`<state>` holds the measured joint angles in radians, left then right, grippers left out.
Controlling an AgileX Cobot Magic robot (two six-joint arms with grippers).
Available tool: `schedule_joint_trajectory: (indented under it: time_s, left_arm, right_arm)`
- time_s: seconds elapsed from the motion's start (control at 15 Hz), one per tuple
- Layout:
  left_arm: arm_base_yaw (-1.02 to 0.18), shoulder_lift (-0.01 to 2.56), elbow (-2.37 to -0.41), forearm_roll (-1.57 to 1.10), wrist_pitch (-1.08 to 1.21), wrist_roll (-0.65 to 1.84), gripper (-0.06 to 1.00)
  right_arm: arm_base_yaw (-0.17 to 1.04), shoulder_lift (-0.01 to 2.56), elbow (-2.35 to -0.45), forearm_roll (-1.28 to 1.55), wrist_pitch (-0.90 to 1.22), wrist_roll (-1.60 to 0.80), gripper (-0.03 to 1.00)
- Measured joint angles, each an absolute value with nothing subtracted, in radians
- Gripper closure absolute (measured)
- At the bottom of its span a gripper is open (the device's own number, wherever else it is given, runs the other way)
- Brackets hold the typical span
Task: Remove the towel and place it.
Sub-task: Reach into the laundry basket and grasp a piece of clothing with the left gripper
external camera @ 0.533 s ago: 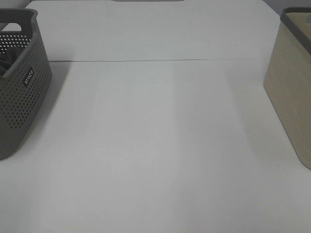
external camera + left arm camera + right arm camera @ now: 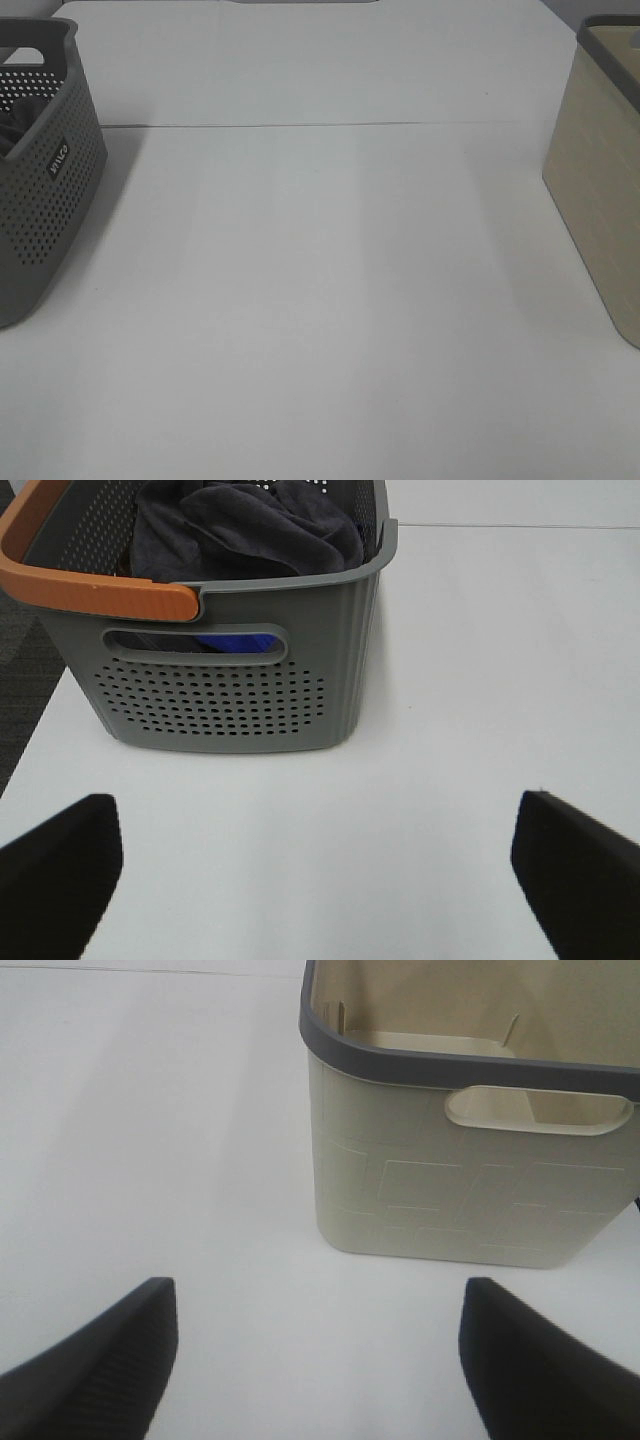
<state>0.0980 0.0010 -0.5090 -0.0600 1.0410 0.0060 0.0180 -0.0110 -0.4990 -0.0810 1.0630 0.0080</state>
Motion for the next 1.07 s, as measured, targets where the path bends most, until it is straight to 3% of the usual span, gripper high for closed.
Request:
schedule_joint_trajectory:
  time_s: [1.07]
  left_arm:
    - [0.098, 0.001, -0.509, -0.060, 1.041, 0.006, -0.05]
  right_arm:
    - [0.018, -0.011, -0.499, -0.081, 1.063, 0.008, 0.22]
